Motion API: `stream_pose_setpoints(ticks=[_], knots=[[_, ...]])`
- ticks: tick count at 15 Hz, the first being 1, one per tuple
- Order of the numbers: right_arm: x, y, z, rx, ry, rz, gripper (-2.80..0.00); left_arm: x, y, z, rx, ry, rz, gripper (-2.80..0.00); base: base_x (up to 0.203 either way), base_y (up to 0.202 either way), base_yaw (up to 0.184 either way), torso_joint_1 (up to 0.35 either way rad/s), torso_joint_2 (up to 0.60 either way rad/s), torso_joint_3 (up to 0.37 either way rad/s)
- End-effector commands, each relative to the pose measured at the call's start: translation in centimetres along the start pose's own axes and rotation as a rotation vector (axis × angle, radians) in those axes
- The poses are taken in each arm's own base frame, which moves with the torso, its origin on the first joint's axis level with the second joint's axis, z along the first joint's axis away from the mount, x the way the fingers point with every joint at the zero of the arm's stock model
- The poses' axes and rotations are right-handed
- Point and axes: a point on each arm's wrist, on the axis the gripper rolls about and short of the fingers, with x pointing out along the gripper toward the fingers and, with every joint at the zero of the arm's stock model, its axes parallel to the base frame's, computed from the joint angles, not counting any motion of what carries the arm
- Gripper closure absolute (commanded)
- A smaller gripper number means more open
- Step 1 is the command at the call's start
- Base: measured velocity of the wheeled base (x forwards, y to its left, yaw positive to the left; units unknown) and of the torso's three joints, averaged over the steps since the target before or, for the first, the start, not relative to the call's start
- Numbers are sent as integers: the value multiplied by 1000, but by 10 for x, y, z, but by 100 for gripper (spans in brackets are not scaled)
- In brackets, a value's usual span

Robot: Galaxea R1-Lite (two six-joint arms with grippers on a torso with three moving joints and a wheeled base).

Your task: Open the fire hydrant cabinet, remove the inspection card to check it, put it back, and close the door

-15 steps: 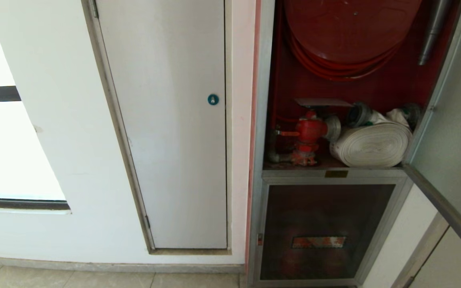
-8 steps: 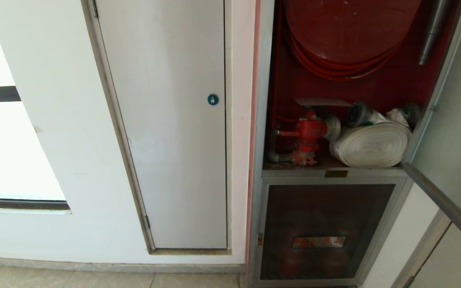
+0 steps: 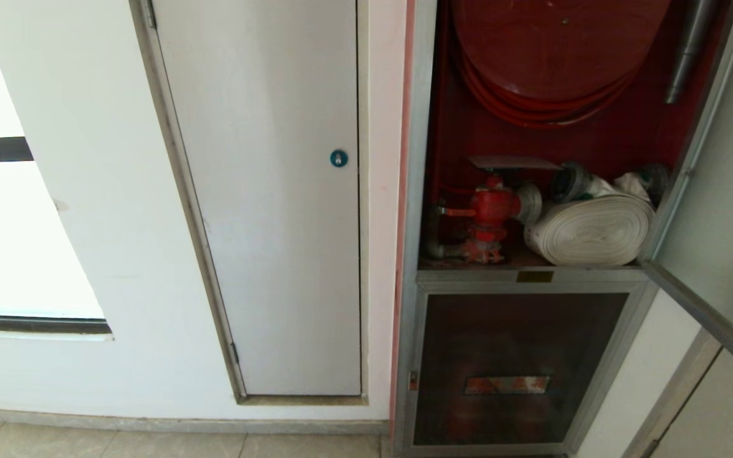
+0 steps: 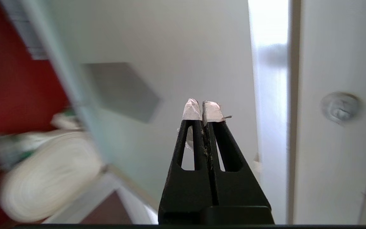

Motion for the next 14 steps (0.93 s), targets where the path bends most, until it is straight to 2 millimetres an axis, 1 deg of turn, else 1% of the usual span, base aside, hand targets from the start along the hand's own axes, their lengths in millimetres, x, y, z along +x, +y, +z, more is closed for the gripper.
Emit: stream_pose_setpoints(ticks=[1, 4, 5, 6, 8, 12, 14], knots=[[-25, -7, 7, 28, -46, 124, 0, 1, 0, -6, 0, 24, -1, 0, 0, 0, 0, 0, 0, 0], [-51, -11, 0, 63, -41, 314, 0, 2, 0, -6, 0, 24, -1, 0, 0, 0, 0, 0, 0, 0], [-60, -14, -5, 79, -33, 381, 0, 2, 0, -6, 0, 24, -1, 0, 0, 0, 0, 0, 0, 0], [-70, -21, -15, 88, -19, 444, 0, 2, 0, -6, 0, 24, -1, 0, 0, 0, 0, 0, 0, 0], [-84, -33, -29, 83, -19, 479, 0, 2, 0, -6, 0, 24, -1, 0, 0, 0, 0, 0, 0, 0], [-111, -67, -45, 60, -119, 490, 0, 2, 0, -6, 0, 24, -1, 0, 0, 0, 0, 0, 0, 0], [-118, -72, -64, 18, -115, 539, 0, 2, 0, -6, 0, 24, -1, 0, 0, 0, 0, 0, 0, 0]])
